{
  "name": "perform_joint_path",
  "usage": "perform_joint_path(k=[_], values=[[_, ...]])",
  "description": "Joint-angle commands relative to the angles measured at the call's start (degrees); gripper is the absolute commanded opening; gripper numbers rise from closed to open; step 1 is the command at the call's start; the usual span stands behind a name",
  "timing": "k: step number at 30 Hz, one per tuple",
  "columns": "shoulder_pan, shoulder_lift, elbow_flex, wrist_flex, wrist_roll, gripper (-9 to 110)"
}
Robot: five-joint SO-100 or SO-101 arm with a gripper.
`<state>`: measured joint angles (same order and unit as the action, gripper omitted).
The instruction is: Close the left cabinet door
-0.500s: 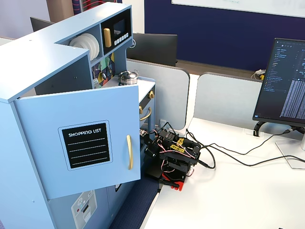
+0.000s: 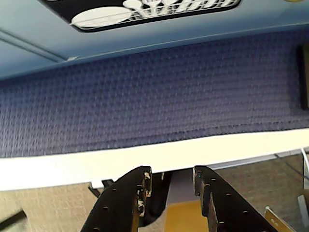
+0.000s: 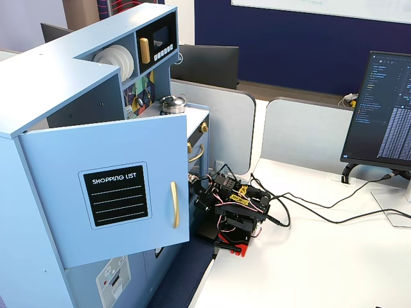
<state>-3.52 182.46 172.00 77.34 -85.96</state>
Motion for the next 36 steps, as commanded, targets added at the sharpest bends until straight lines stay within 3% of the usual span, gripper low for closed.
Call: perform_joint_path(k=[1,5,11,17,27,36], values=[[-16.61,-1.23,-3.60,4.92,3.69,0],[-40.61,-9.76,-13.18,-14.24,7.56,0],[-66.53,-13.54,-16.79,-39.81,-14.50,0],[-86.57,-21.09,-14.77,-70.93,-24.35,0],[-95.01,-34.01,-19.60,-85.43,-31.64,0],[-94.31,-58.18,-42.19,-89.74,-34.54,0]])
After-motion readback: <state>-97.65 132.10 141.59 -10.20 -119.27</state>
